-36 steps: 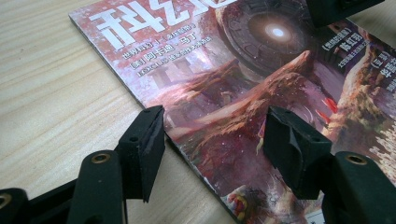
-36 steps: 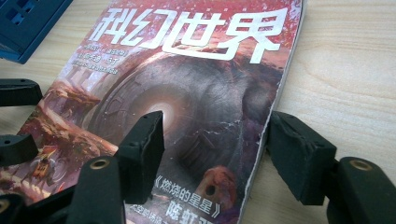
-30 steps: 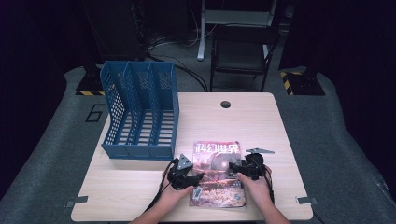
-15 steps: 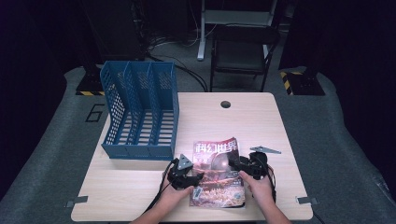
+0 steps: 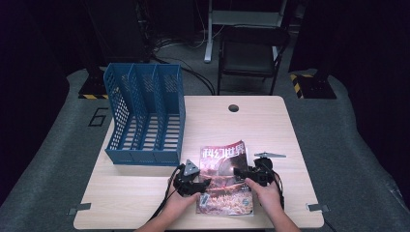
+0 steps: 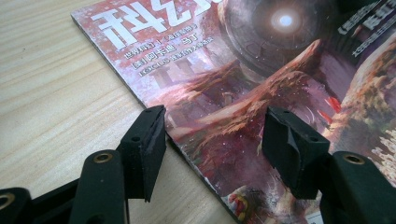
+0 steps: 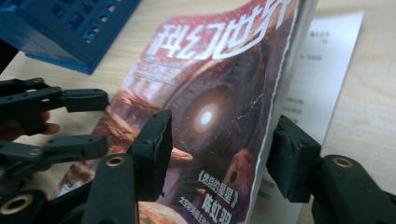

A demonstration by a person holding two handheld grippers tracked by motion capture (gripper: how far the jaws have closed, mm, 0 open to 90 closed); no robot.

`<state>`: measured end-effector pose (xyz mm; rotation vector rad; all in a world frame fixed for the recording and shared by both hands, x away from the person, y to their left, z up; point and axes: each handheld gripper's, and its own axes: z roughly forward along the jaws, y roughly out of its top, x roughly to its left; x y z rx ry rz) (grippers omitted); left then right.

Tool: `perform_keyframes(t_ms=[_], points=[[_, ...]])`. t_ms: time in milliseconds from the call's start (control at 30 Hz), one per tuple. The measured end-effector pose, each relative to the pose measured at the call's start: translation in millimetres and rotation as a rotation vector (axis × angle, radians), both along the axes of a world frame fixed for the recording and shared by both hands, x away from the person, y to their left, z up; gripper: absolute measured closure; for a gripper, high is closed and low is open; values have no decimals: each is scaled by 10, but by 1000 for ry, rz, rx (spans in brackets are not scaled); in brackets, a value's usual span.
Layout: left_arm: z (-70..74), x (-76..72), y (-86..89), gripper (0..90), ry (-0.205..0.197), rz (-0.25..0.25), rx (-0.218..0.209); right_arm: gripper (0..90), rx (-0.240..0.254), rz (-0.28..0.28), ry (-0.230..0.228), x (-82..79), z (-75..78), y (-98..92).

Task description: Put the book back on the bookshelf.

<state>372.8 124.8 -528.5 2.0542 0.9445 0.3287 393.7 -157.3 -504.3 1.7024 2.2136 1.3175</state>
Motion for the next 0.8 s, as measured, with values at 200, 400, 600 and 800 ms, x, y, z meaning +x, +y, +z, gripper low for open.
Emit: perform_keyframes(t_ms=[200,400,600,800], points=[[0,0,0,399,0,0,1,471,-24,21,24,76,-101,-7],[-3,1,-1,399,-3,0,-2,494,-31,38,-6,98,-121,2],[-3,1,-1,399,-4,0,-2,577,-57,37,-36,94,-136,7],[0,-1,0,399,0,2,-1,647,-37,51,-25,83,-147,-1]])
